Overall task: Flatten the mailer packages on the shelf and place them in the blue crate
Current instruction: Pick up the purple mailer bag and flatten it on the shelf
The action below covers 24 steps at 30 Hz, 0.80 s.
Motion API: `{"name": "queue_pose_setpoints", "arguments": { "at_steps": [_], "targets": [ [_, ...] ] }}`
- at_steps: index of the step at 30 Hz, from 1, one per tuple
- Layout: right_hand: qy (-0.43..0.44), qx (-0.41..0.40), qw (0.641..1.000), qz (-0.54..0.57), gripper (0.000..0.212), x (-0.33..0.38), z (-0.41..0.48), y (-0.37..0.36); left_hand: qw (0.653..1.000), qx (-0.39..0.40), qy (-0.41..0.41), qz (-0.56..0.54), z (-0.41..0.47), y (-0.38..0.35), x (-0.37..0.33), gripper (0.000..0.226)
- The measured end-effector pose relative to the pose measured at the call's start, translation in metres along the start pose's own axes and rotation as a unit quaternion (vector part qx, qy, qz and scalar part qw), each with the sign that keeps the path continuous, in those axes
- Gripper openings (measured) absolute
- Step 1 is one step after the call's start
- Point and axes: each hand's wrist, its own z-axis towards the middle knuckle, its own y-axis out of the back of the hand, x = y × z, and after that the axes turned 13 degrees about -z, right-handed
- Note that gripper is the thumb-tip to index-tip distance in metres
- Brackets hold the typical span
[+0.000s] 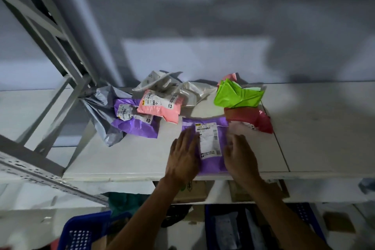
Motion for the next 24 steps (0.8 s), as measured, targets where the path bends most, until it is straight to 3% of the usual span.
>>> {"name": "queue_pose_setpoints", "arguments": {
  "at_steps": [3, 7, 10, 13, 17, 24],
  "targets": [
    [0.088, -0.054, 0.994, -0.039, 0.043, 0.016, 0.029, -0.021, 0.998, 0.004, -0.049, -0.034, 0.004, -0.01, 0.003, 0.059],
    [0.132, -0.003, 0.988, -0.078, 0.056, 0.02, 0.041, -0.054, 0.995, -0.091, -0.038, -0.026, 0.011, -0.009, -0.007, 0.029],
    [0.149, -0.01, 0.983, -0.111, 0.053, 0.017, 0.037, -0.066, 0.992, -0.112, -0.031, -0.043, 0.03, -0.018, -0.005, 0.032],
    [0.137, -0.028, 0.983, -0.122, 0.046, 0.018, 0.045, -0.063, 0.994, -0.06, -0.082, -0.043, 0.046, -0.03, 0.004, 0.047],
    [0.191, -0.023, 0.974, -0.123, 0.048, 0.011, 0.056, -0.064, 0.993, 0.011, -0.114, -0.027, 0.057, -0.027, 0.021, 0.053],
    [0.234, 0.112, 0.958, -0.119, 0.07, -0.001, 0.076, -0.066, 0.979, 0.076, -0.186, 0.042, 0.068, -0.022, 0.034, 0.049]
  ]
}}
